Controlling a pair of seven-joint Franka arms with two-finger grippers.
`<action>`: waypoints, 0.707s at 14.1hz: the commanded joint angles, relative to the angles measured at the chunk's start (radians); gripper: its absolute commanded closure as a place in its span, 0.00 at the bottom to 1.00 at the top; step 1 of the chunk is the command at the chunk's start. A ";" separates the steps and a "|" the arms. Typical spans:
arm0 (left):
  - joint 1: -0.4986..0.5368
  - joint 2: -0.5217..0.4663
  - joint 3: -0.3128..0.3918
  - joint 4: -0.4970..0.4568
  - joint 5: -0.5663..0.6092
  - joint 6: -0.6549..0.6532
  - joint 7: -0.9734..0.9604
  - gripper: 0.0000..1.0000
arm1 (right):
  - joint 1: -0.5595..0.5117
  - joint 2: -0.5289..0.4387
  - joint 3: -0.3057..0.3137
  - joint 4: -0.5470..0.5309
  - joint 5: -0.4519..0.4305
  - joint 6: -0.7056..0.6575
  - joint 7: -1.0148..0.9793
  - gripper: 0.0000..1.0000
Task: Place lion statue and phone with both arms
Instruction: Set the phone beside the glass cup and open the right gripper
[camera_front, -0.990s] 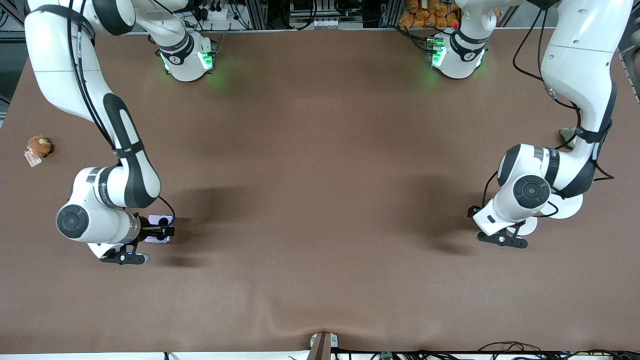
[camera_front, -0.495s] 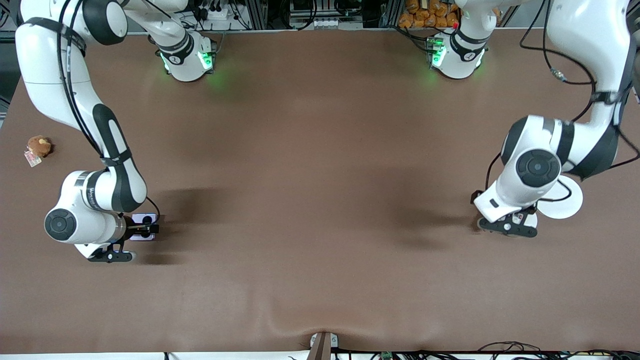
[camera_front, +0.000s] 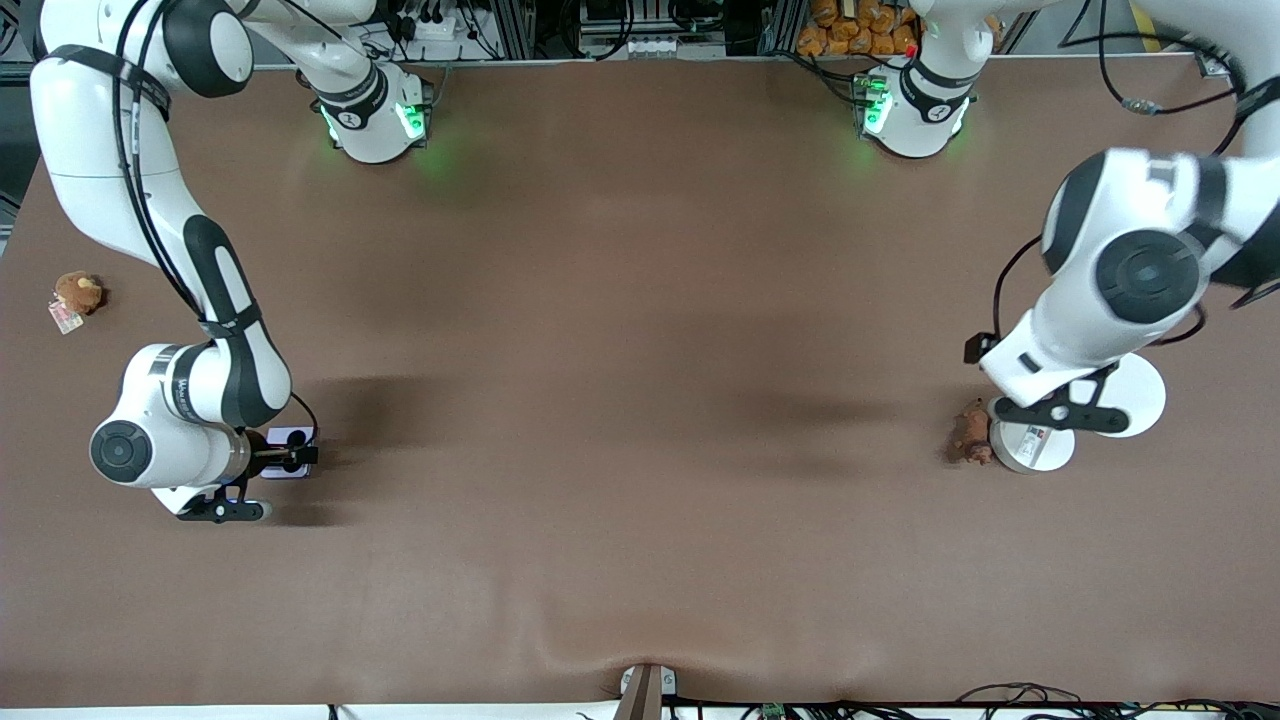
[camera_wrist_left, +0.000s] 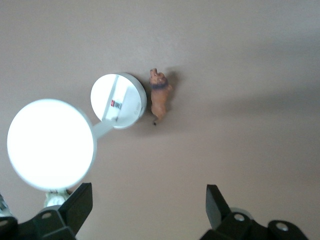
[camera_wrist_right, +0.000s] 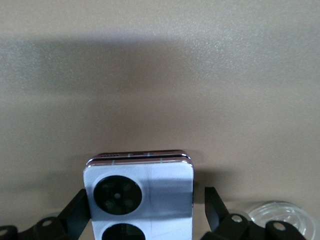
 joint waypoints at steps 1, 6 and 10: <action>0.009 -0.001 -0.007 0.141 -0.051 -0.153 0.009 0.00 | -0.011 -0.043 0.024 0.019 -0.007 -0.007 -0.004 0.00; 0.037 -0.090 0.000 0.206 -0.100 -0.223 0.007 0.00 | 0.020 -0.389 0.058 0.039 -0.010 -0.276 -0.012 0.00; 0.092 -0.179 0.002 0.201 -0.192 -0.224 0.010 0.00 | 0.023 -0.639 0.060 0.028 0.008 -0.490 -0.021 0.00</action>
